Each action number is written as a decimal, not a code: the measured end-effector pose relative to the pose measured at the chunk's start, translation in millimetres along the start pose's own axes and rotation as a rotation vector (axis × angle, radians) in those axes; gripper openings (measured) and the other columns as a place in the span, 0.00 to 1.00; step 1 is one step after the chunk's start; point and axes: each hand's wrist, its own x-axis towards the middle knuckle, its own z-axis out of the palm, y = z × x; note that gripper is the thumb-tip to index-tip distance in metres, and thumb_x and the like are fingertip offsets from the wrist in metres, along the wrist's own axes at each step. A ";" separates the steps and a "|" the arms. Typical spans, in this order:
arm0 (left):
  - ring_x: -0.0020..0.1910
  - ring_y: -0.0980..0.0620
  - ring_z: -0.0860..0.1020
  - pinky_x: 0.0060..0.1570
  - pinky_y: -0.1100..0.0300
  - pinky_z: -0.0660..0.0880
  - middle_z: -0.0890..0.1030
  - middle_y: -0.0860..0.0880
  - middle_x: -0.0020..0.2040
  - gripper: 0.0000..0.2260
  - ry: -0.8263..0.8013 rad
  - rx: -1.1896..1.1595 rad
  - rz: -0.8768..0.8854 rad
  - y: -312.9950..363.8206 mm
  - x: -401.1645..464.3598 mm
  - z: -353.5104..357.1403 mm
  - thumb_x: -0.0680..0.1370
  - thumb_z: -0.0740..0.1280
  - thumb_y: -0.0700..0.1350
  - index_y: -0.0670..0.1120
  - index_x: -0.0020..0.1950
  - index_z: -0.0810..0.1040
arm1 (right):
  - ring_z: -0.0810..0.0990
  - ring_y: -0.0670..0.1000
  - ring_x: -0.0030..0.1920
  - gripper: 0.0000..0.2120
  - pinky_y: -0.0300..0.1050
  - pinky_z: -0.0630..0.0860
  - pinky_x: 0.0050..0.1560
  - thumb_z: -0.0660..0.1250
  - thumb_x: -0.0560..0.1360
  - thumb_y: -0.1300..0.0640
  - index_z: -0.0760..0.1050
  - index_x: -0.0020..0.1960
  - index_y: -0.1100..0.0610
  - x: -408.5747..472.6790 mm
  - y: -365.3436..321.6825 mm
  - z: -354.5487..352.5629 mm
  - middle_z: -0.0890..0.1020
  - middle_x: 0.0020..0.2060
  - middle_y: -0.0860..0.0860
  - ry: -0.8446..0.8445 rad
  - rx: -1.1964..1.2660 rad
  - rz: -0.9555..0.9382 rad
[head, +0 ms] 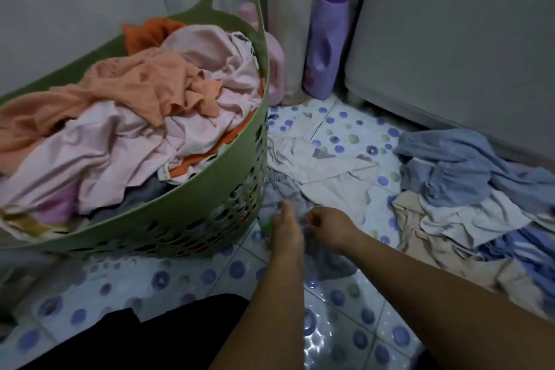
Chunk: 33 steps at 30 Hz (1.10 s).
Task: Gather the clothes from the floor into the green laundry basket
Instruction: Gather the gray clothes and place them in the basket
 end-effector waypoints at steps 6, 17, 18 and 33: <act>0.63 0.43 0.75 0.67 0.46 0.71 0.76 0.44 0.66 0.39 -0.021 -0.090 0.008 -9.7 20.7 12.2 0.67 0.54 0.72 0.48 0.68 0.73 | 0.73 0.59 0.63 0.14 0.47 0.68 0.62 0.58 0.78 0.58 0.72 0.60 0.62 24.0 -4.7 32.4 0.75 0.60 0.60 0.126 -0.171 0.165; 0.66 0.42 0.71 0.59 0.35 0.69 0.71 0.49 0.70 0.58 -0.136 0.000 -0.218 14.4 18.6 19.5 0.49 0.74 0.72 0.55 0.75 0.60 | 0.77 0.48 0.26 0.14 0.43 0.76 0.38 0.53 0.80 0.62 0.70 0.39 0.61 -7.4 -12.1 -28.5 0.75 0.21 0.52 0.224 0.831 -0.105; 0.65 0.42 0.70 0.55 0.34 0.70 0.69 0.49 0.70 0.58 -0.145 0.006 -0.236 15.6 19.9 19.7 0.48 0.75 0.70 0.57 0.74 0.60 | 0.76 0.49 0.23 0.13 0.42 0.76 0.36 0.52 0.80 0.62 0.70 0.39 0.60 -12.3 -13.2 -38.4 0.73 0.18 0.51 0.196 0.890 -0.124; 0.73 0.41 0.63 0.71 0.52 0.62 0.59 0.39 0.76 0.40 0.101 0.311 -0.112 4.5 50.7 20.6 0.76 0.69 0.48 0.43 0.77 0.46 | 0.74 0.49 0.43 0.05 0.41 0.71 0.46 0.62 0.76 0.62 0.77 0.46 0.59 26.5 -0.8 -38.1 0.78 0.40 0.51 0.113 0.419 0.037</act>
